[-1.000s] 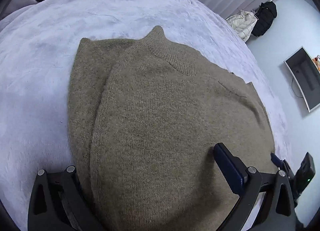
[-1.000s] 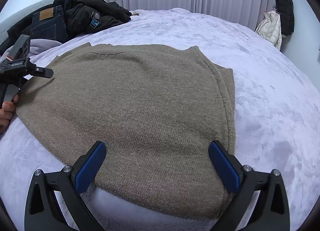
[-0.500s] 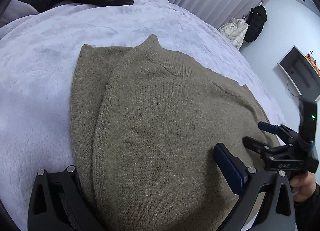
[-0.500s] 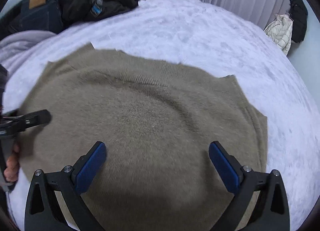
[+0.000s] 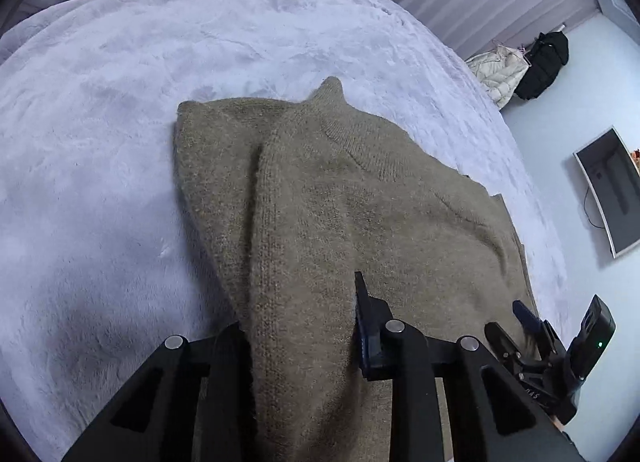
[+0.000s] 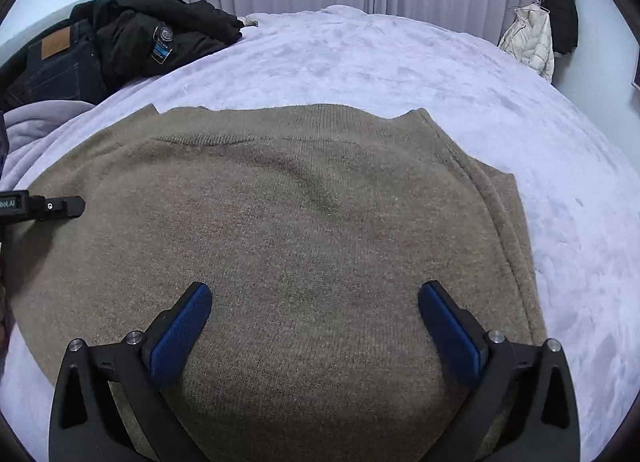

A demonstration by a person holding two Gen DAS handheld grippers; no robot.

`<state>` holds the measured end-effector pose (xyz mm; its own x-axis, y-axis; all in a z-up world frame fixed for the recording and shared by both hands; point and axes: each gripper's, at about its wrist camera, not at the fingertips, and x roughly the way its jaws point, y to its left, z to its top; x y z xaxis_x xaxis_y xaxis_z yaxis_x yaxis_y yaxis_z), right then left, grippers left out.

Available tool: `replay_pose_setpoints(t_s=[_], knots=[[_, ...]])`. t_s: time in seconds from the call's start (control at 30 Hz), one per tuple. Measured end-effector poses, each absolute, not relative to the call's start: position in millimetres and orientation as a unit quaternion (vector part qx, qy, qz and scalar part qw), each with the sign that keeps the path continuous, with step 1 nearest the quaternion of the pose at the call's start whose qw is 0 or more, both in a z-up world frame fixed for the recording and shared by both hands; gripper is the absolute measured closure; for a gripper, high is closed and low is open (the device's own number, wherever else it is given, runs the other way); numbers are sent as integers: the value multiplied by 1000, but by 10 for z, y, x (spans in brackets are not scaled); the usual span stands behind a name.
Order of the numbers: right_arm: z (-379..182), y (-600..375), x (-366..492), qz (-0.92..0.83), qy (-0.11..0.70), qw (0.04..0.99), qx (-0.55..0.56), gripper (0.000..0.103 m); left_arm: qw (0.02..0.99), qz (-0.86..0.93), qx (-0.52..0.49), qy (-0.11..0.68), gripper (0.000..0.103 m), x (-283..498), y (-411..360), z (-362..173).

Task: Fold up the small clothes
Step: 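Lift and fold the held side over the sweater with the left tool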

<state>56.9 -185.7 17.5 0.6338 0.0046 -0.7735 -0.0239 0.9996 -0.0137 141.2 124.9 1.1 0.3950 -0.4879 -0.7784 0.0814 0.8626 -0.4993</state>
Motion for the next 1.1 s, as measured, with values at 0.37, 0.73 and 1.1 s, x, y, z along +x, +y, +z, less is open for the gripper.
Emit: replay_pose_setpoints(t_s=[0.37,0.73,1.1], knots=[[572,-2240,222,-13,417,909,0,0,827,-90,-72,550,79,1299,622,637],[505,-3341,-366,-65,421,902,72,0,831,-136,-3,540,82,1025,-1246,1424],[267,-3774,-561,-45,418,898,128,0,804,-148,28,576,82,1031,-2472,596]])
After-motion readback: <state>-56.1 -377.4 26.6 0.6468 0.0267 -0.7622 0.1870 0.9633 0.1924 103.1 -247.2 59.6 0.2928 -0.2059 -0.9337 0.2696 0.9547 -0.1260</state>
